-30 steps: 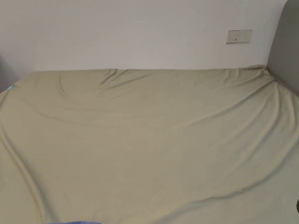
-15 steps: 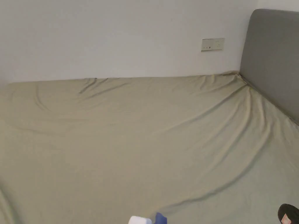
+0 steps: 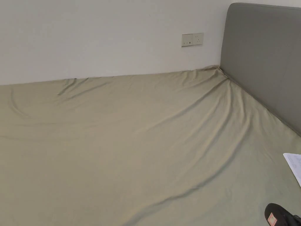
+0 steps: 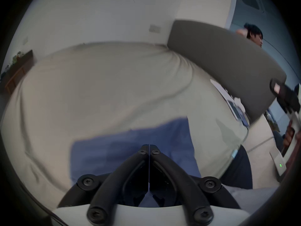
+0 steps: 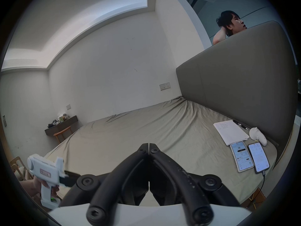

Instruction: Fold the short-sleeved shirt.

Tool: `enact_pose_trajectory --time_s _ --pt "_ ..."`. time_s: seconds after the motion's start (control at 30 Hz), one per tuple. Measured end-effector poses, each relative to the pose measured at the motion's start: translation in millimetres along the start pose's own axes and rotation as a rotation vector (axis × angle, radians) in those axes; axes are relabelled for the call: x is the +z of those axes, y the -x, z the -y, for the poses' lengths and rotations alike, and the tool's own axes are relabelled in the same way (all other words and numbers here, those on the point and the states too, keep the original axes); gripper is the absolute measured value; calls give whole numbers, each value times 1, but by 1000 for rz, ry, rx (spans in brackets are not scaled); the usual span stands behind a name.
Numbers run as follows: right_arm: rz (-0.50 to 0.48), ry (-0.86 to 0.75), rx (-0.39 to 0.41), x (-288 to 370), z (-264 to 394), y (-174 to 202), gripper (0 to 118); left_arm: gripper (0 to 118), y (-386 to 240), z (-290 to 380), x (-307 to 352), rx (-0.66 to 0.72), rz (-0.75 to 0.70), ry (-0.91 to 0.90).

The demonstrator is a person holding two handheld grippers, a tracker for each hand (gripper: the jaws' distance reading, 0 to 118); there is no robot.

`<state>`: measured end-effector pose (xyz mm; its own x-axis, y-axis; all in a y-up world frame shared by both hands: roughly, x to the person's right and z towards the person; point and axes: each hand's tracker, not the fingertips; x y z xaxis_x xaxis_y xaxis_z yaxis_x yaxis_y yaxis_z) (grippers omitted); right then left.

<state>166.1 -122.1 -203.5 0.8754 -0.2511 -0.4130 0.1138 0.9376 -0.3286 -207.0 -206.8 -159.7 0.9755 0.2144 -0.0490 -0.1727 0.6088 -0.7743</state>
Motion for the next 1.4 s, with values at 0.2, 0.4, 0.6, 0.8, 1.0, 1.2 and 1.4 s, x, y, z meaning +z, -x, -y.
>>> enact_pose_trajectory --time_s 0.2,0.4,0.6,0.8,1.0,1.2,1.4 --pt "-16 32 31 0 5 8 2 0 -56 41 -57 16 166 121" --pt "-99 138 69 -19 7 25 2 0 -32 17 -34 148 234 16" --pt "-282 443 82 -83 48 70 2 0 41 7 42 273 199 -225" --pt "-323 802 201 -145 121 109 2 0 124 42 79 506 163 -302" --pt "-284 887 277 -172 130 120 2 68 169 64 74 554 188 -202" --pt "-316 934 298 -183 128 115 2 115 212 69 4 750 499 -43" --pt "-340 931 204 -182 131 102 2 93 188 73 -55 824 689 142"
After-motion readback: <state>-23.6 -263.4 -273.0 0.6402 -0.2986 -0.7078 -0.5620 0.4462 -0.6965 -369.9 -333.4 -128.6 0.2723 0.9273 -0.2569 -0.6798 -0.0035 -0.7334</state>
